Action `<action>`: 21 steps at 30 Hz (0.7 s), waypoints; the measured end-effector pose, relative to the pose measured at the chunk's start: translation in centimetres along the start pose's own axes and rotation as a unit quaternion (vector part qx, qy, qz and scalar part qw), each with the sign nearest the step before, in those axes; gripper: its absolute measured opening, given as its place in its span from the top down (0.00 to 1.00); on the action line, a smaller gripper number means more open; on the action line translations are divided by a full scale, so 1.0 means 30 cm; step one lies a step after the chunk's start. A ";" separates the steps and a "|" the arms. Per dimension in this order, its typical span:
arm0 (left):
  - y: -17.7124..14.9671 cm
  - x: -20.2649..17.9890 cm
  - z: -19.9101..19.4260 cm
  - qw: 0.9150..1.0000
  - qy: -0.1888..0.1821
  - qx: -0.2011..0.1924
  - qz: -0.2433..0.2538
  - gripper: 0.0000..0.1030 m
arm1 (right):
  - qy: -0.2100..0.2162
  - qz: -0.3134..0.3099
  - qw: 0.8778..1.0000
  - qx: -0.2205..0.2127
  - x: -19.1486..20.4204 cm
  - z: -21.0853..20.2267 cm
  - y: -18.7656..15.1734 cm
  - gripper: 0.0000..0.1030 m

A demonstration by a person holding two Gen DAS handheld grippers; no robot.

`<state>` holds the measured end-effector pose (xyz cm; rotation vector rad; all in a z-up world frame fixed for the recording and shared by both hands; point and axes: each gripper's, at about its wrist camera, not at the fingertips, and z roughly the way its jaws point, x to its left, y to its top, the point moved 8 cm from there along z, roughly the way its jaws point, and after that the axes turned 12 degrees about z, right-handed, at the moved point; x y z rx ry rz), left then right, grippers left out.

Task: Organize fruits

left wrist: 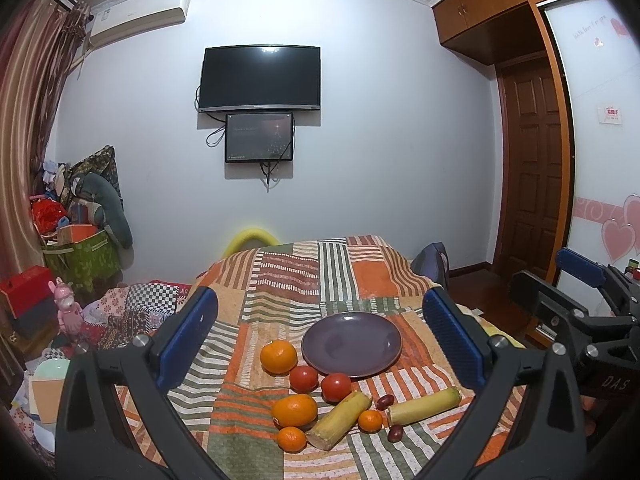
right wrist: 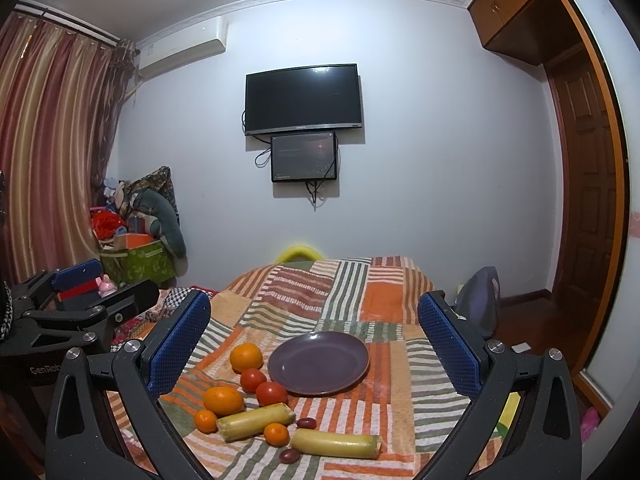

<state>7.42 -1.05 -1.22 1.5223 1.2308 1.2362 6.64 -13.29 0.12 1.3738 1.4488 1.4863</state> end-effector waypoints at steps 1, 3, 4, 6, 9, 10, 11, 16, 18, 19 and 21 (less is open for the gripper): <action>0.002 -0.001 0.000 1.000 0.000 0.000 0.000 0.00 | 0.000 0.001 1.000 0.000 -0.005 0.001 -0.001 0.00; 0.004 -0.001 0.000 1.000 0.000 0.000 0.000 0.00 | 0.000 0.001 1.000 0.000 -0.005 0.002 -0.001 0.00; 0.004 0.000 0.000 1.000 0.001 0.000 0.000 0.00 | 0.000 0.003 1.000 0.001 -0.006 0.001 -0.001 0.00; 0.005 0.000 0.000 1.000 0.002 0.000 0.000 0.00 | 0.000 0.004 1.000 0.001 -0.007 0.000 -0.002 0.00; 0.007 0.004 -0.002 1.000 0.002 -0.001 -0.001 0.00 | -0.001 0.004 1.000 0.001 -0.006 -0.001 0.001 0.00; 0.007 0.006 -0.002 1.000 0.002 -0.002 -0.002 0.00 | -0.001 0.005 1.000 0.001 -0.006 -0.001 0.001 0.00; 0.007 0.008 -0.002 1.000 0.003 -0.002 -0.002 0.00 | -0.001 0.005 1.000 0.001 -0.006 -0.001 0.002 0.00; 0.006 0.010 -0.003 1.000 0.003 -0.003 -0.003 0.00 | -0.001 0.005 1.000 0.001 -0.007 0.000 -0.002 0.00; 0.006 0.012 -0.006 1.000 0.004 -0.004 -0.003 0.00 | 0.000 0.005 1.000 0.002 -0.007 -0.002 0.000 0.00; 0.006 0.013 -0.006 1.000 0.004 -0.004 -0.003 0.00 | 0.000 0.004 1.000 0.001 -0.006 -0.002 0.000 0.00; 0.006 0.013 -0.007 1.000 0.005 -0.004 -0.003 0.00 | 0.001 0.004 1.000 0.002 -0.007 0.000 0.002 0.00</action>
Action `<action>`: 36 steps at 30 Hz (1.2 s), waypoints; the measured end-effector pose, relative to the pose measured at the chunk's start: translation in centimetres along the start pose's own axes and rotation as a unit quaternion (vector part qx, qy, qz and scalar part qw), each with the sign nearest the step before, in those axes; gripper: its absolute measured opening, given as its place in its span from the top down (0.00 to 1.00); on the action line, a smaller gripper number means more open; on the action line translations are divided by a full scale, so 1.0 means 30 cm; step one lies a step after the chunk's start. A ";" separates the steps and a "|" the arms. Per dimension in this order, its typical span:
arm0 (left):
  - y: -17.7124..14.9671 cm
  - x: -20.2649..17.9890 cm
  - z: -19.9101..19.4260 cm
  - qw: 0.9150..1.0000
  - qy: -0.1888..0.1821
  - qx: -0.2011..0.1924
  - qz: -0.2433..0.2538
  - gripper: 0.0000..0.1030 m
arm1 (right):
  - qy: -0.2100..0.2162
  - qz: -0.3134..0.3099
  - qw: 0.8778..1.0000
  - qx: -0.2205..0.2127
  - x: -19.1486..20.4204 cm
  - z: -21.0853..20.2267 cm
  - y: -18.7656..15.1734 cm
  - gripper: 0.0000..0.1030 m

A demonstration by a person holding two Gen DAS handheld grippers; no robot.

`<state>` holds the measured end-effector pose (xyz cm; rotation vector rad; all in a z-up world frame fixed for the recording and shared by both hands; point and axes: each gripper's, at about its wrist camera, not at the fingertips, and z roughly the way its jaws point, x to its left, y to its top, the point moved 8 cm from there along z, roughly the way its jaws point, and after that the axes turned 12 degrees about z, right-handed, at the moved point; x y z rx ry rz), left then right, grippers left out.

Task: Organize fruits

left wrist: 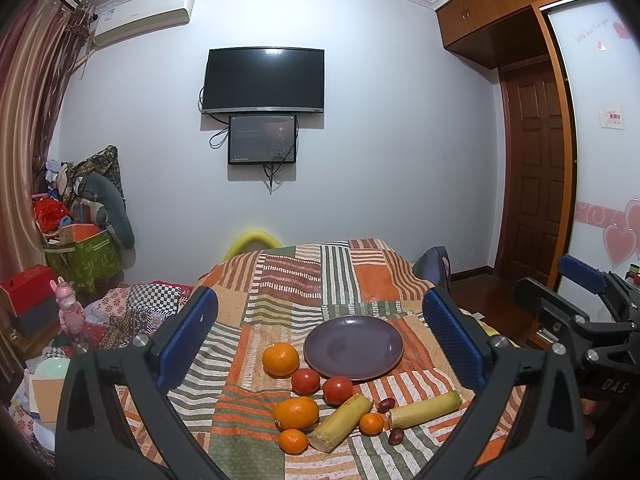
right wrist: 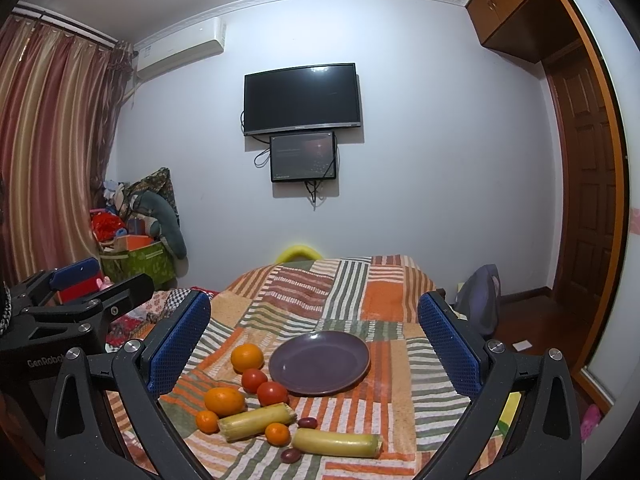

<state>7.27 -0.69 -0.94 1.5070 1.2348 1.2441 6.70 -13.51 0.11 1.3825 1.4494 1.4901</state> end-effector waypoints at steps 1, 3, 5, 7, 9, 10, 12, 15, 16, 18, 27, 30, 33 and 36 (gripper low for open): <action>0.000 0.000 0.000 1.000 0.000 0.000 0.000 0.00 | 0.000 0.000 1.000 0.000 0.000 0.000 -0.001 0.00; 0.001 0.000 0.000 1.000 0.000 -0.001 0.000 0.00 | 0.001 0.000 1.000 0.000 0.001 0.000 -0.001 0.00; 0.001 0.001 0.001 1.000 0.001 -0.001 -0.001 0.00 | 0.003 0.001 1.000 0.001 0.000 0.002 0.000 0.00; 0.002 0.002 0.001 1.000 0.000 -0.002 -0.002 0.00 | 0.005 0.002 1.000 0.003 0.001 0.002 -0.001 0.00; 0.002 0.003 0.001 1.000 0.000 -0.002 -0.002 0.00 | 0.006 0.001 1.000 0.004 0.000 0.002 -0.001 0.00; 0.001 0.004 0.001 1.000 -0.001 -0.002 -0.002 0.00 | 0.008 0.002 1.000 0.005 0.001 0.003 -0.001 0.00; 0.002 0.002 0.000 1.000 -0.002 -0.003 -0.003 0.00 | 0.015 0.001 1.000 0.009 0.004 0.005 -0.003 0.00; 0.001 -0.005 -0.001 1.000 -0.007 -0.004 -0.003 0.00 | 0.017 -0.006 1.000 0.010 0.009 0.008 -0.010 0.00; 0.000 -0.008 0.000 1.000 -0.010 -0.004 -0.002 0.00 | 0.018 -0.008 1.000 0.010 0.008 0.010 -0.012 0.00; -0.003 -0.016 0.000 1.000 -0.015 -0.004 -0.001 0.00 | 0.019 -0.008 1.000 0.012 0.010 0.015 -0.015 0.00; -0.024 0.006 0.037 1.000 -0.004 0.015 0.005 0.14 | 0.022 0.001 0.998 0.063 -0.037 0.069 -0.062 0.25; -0.049 0.044 0.080 0.999 -0.003 0.040 -0.004 0.21 | 0.019 0.006 0.995 0.095 -0.068 0.102 -0.098 0.38; -0.090 0.079 0.132 0.997 -0.009 0.072 -0.010 0.35 | 0.019 0.009 0.992 0.125 -0.090 0.139 -0.142 0.45; -0.144 0.114 0.196 0.994 -0.016 0.111 -0.012 0.49 | 0.022 0.004 0.989 0.149 -0.094 0.171 -0.178 0.50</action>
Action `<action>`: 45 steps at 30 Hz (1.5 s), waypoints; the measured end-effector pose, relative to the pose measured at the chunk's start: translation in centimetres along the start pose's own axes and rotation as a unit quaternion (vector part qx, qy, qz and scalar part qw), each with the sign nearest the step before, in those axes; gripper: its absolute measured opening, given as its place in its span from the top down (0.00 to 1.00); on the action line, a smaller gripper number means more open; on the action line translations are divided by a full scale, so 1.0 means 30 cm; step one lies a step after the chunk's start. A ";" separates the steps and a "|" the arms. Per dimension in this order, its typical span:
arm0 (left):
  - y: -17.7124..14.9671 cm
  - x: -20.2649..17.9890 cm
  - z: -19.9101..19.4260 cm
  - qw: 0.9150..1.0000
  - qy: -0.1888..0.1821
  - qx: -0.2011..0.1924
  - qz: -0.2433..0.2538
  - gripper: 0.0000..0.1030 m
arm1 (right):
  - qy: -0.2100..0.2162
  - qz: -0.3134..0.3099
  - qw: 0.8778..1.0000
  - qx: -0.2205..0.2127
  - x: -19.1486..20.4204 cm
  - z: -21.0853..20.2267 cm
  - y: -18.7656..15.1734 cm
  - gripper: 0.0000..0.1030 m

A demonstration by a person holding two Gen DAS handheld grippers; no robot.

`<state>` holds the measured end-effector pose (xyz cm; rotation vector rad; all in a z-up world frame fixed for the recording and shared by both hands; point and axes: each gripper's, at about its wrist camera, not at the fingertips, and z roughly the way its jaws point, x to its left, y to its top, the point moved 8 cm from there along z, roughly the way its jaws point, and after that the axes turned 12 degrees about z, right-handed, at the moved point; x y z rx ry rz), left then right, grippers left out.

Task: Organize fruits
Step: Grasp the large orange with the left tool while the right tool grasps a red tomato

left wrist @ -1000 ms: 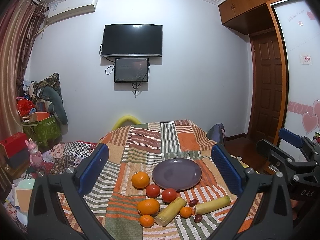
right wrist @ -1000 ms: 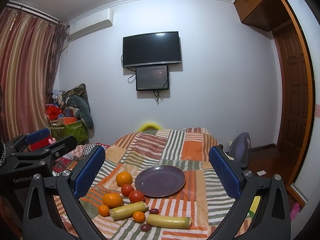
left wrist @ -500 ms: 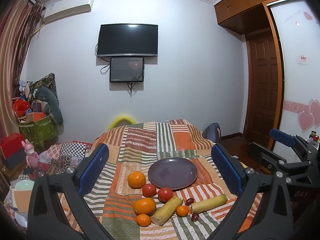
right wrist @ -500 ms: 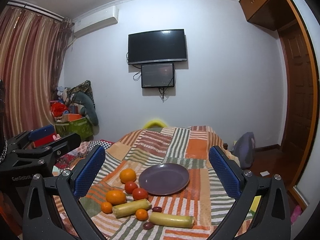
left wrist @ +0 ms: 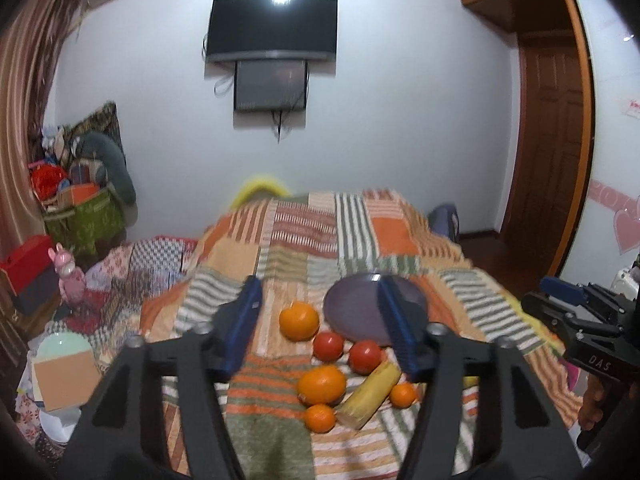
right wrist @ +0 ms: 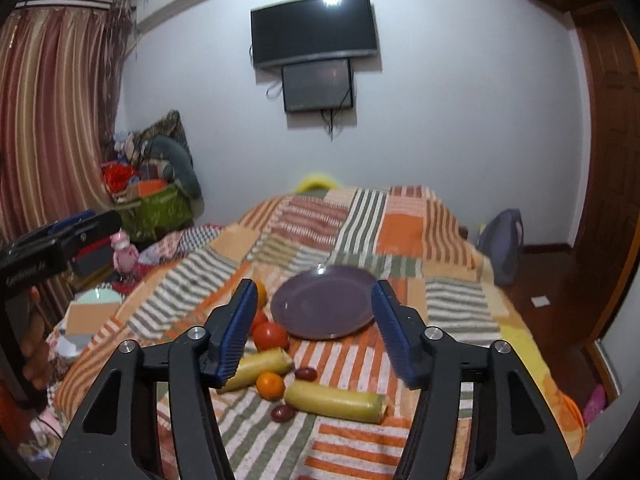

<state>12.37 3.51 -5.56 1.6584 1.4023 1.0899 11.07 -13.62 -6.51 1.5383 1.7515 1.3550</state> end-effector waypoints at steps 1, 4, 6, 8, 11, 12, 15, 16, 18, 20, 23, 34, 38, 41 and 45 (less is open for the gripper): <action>-0.016 0.015 0.027 1.000 -0.004 0.014 -0.002 0.49 | 0.000 -0.004 1.000 0.006 0.002 0.013 -0.008 0.52; -0.067 0.060 0.108 0.998 -0.010 0.052 -0.018 0.49 | 0.009 -0.009 1.000 0.021 0.007 0.048 -0.027 0.54; -0.098 0.078 0.158 0.997 -0.015 0.074 -0.025 0.49 | 0.010 -0.014 0.999 0.030 0.020 0.081 -0.028 0.54; -0.135 0.092 0.218 0.995 -0.019 0.098 -0.026 0.49 | 0.013 -0.018 0.999 0.039 0.024 0.107 -0.029 0.54; -0.193 0.111 0.302 0.991 -0.020 0.134 -0.021 0.49 | 0.019 -0.026 0.998 0.057 0.038 0.166 -0.034 0.54; -0.213 0.113 0.326 0.989 -0.026 0.145 -0.019 0.49 | 0.021 -0.028 0.997 0.064 0.043 0.184 -0.040 0.54; -0.266 0.106 0.388 0.983 -0.045 0.179 -0.018 0.49 | 0.026 -0.036 0.995 0.088 0.058 0.243 -0.065 0.54; -0.283 0.098 0.411 0.980 -0.051 0.189 -0.015 0.49 | 0.028 -0.038 0.995 0.094 0.059 0.260 -0.072 0.54; -0.305 0.087 0.442 0.978 -0.057 0.202 -0.012 0.49 | 0.031 -0.039 0.993 0.112 0.063 0.294 -0.093 0.54; -0.327 0.065 0.472 0.974 -0.069 0.216 -0.010 0.48 | 0.035 -0.034 0.990 0.129 0.061 0.324 -0.113 0.54; -0.356 0.021 0.501 0.968 -0.093 0.234 -0.011 0.40 | 0.040 -0.028 0.986 0.159 0.051 0.364 -0.144 0.54; -0.434 -0.076 0.562 0.951 -0.134 0.277 -0.016 0.28 | 0.043 -0.025 0.974 0.219 0.027 0.442 -0.224 0.52; -0.472 -0.068 0.591 0.945 -0.137 0.294 -0.047 0.28 | 0.050 -0.028 0.971 0.232 0.039 0.466 -0.243 0.51; -0.497 -0.065 0.610 0.937 -0.147 0.307 -0.074 0.28 | 0.052 -0.031 0.969 0.239 0.045 0.485 -0.253 0.51; -0.527 -0.073 0.638 0.930 -0.155 0.322 -0.082 0.28 | 0.056 -0.027 0.967 0.247 0.043 0.504 -0.265 0.51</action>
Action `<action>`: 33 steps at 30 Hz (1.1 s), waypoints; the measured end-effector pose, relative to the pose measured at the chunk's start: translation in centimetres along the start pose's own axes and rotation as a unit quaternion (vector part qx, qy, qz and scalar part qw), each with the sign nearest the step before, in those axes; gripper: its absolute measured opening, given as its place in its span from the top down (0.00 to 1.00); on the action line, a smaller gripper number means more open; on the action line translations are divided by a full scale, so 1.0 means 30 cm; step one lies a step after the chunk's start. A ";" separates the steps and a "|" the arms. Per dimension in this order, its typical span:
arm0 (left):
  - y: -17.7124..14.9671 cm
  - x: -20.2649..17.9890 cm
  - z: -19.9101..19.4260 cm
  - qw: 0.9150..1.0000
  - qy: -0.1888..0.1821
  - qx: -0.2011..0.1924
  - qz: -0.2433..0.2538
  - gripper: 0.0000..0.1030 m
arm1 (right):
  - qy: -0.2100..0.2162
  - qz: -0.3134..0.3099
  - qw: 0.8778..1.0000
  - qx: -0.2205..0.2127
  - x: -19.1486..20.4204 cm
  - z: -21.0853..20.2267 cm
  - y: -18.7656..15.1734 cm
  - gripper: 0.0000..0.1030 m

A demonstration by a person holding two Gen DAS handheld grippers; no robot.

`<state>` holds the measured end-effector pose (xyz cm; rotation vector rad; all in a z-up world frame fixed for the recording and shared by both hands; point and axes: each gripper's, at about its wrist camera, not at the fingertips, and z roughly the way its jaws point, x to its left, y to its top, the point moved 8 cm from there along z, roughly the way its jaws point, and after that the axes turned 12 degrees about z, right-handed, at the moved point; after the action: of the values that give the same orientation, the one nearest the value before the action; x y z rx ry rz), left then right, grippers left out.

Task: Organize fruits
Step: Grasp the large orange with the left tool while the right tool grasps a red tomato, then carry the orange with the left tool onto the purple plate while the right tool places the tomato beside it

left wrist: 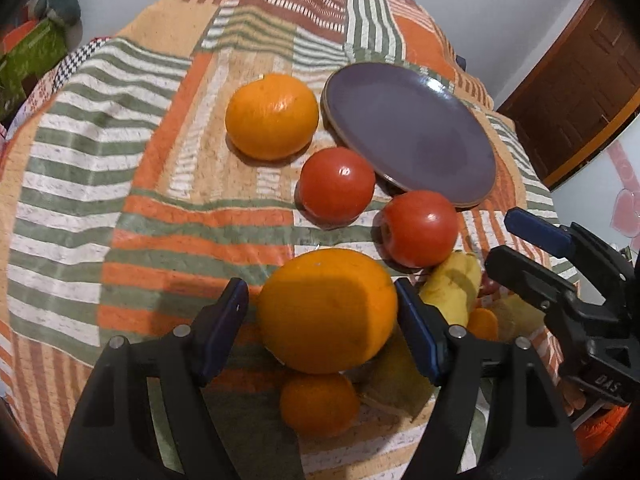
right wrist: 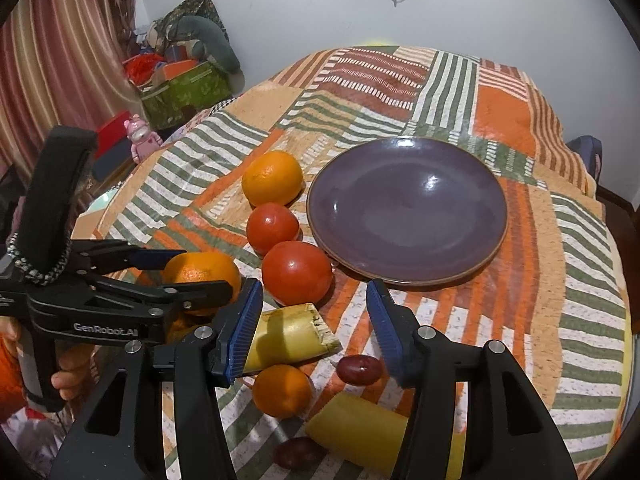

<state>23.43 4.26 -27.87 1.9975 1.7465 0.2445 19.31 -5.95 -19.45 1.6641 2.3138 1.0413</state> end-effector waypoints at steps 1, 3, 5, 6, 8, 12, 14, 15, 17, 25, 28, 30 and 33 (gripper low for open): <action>-0.002 -0.002 0.007 1.000 -0.003 0.002 -0.002 0.28 | 0.001 0.001 1.000 0.002 -0.001 0.004 -0.001 0.51; 0.001 -0.002 0.011 1.000 -0.005 0.000 -0.002 0.29 | 0.003 0.003 1.000 0.008 -0.003 0.014 -0.003 0.51; 0.004 -0.009 0.005 1.000 -0.014 -0.005 -0.002 0.34 | 0.006 0.000 1.000 0.016 0.000 0.029 -0.005 0.51; 0.006 -0.010 0.005 1.000 -0.016 -0.005 -0.001 0.36 | 0.004 -0.003 1.000 0.019 0.002 0.037 -0.005 0.51; 0.008 -0.011 0.001 1.000 -0.015 -0.007 0.003 0.36 | 0.000 -0.009 1.000 0.024 0.007 0.052 -0.004 0.51; 0.012 0.000 -0.014 1.000 -0.015 -0.012 0.005 0.36 | 0.005 -0.008 0.999 0.036 0.018 0.081 0.000 0.51; 0.015 0.023 -0.032 1.000 -0.008 -0.019 -0.001 0.36 | 0.007 -0.007 0.999 0.041 0.023 0.093 -0.002 0.51; 0.018 0.041 -0.047 1.000 -0.002 -0.025 -0.004 0.36 | 0.005 -0.008 0.999 0.043 0.025 0.101 -0.001 0.51; 0.024 0.074 -0.072 0.999 0.012 -0.036 -0.009 0.36 | 0.001 -0.010 0.999 0.048 0.031 0.117 0.001 0.51; 0.027 0.149 -0.130 0.997 0.038 -0.059 -0.017 0.36 | -0.003 0.004 0.996 0.084 0.034 0.186 0.000 0.49; 0.025 0.133 -0.135 0.998 0.032 -0.058 -0.012 0.36 | 0.000 0.017 0.995 0.101 0.028 0.211 -0.006 0.51; 0.026 0.117 -0.142 0.998 0.034 -0.060 -0.005 0.36 | 0.005 0.027 0.995 0.101 0.022 0.210 -0.003 0.54; 0.035 0.100 -0.165 0.997 0.042 -0.068 0.006 0.36 | 0.013 0.035 0.995 0.096 0.019 0.192 -0.002 0.54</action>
<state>22.76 8.21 -23.59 1.9240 1.7203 0.4450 21.66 -2.79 -23.70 1.8210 2.4590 0.8804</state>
